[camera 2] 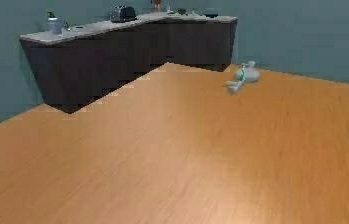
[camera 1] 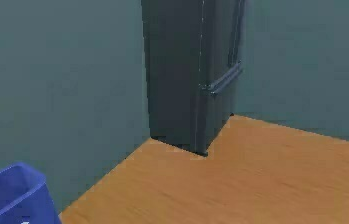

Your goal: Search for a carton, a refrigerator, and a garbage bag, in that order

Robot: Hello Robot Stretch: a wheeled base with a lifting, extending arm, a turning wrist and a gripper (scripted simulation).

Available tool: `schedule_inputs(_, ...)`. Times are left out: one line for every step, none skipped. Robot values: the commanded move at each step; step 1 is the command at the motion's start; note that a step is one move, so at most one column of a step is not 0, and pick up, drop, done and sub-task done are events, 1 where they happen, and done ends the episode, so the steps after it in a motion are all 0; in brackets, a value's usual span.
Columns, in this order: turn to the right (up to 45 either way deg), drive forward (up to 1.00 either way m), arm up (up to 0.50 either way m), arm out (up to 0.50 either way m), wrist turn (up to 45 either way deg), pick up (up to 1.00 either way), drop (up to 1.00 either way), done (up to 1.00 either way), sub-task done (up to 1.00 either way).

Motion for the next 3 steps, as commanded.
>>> schedule_inputs(45.0, 0.00, 0.00, 0.00, 0.0, 0.00, 0.00, 0.00, 0.00)
schedule_inputs(45.0, 0.00, 0.00, 0.00, 0.0, 0.00, 0.00, 0.00, 0.00)
schedule_inputs(45.0, 0.00, 0.00, 0.00, 0.0, 0.00, 0.00, 0.00, 0.00)
